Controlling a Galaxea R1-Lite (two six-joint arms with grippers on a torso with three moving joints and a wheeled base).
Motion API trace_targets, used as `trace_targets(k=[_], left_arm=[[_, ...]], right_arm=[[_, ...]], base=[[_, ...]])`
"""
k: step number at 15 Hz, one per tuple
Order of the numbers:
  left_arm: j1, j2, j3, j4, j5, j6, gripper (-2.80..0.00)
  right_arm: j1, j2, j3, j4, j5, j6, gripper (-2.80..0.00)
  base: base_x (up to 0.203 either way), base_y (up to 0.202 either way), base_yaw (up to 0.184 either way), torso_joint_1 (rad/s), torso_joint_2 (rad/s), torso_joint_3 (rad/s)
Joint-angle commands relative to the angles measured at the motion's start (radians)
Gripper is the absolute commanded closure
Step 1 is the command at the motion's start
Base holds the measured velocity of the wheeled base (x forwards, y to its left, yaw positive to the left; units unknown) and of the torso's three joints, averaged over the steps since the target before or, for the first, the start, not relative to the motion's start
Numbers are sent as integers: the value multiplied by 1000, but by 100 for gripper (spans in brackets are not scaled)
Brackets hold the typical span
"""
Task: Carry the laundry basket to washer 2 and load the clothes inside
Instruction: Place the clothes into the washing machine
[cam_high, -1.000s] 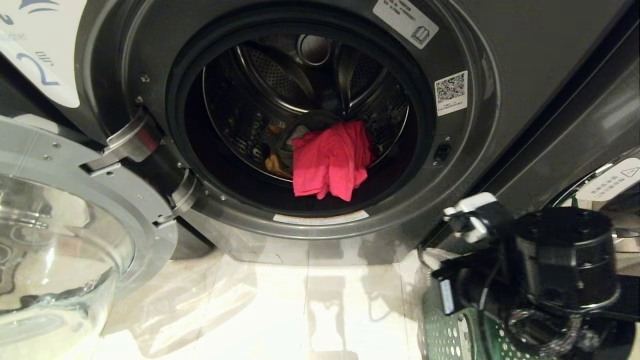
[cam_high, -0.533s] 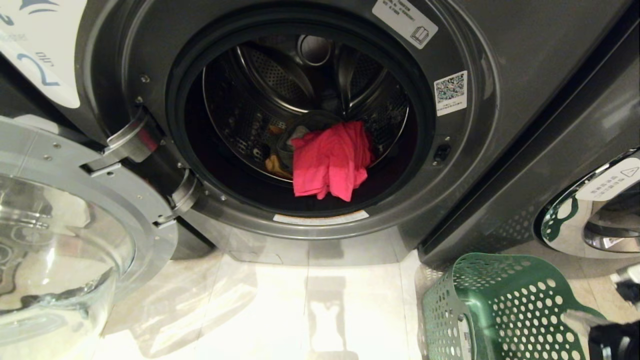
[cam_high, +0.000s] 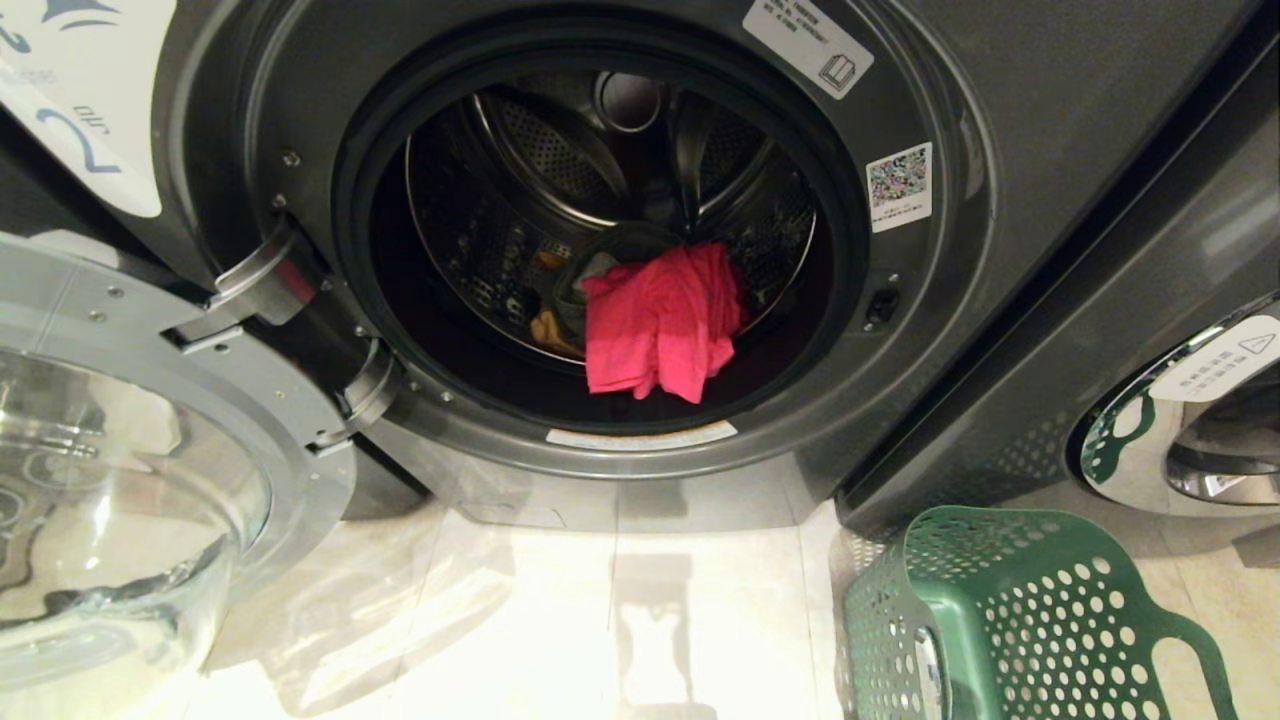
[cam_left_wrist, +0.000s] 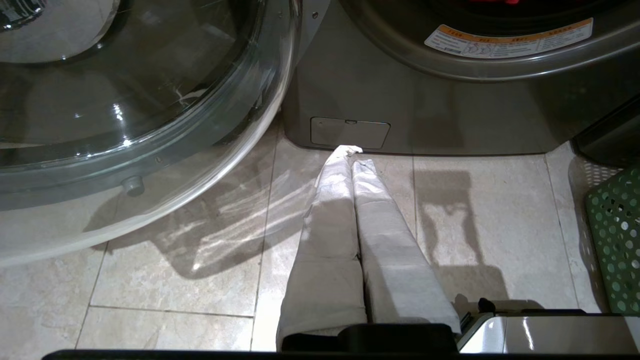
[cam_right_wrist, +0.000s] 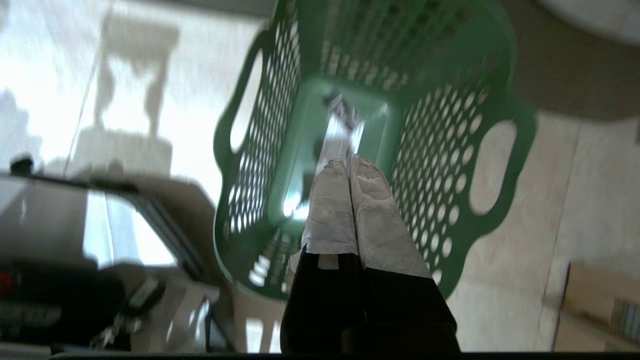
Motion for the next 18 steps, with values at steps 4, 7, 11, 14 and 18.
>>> trace_targets(k=[4,7,11,14,18], left_arm=[[-1,0,0,-1,0,0,0],[0,0,-1,-1,0,0,0],[0,0,0,0,0,0,0],[0,0,0,0,-8,33,0],[0,0,0,0,-14,41,0]], right_arm=[[-12,-385,10,10,-11,41,0],[-14,-379,13,8,-39,90,0],[-14,-379,13,8,-37,70,0],[-14,-379,13,10,-39,69,0],[-14,-379,13,8,-40,69,0]], base=[[0,0,0,0,0,0],[0,0,0,0,0,0],[0,0,0,0,0,0],[0,0,0,0,0,0],[0,0,0,0,0,0]])
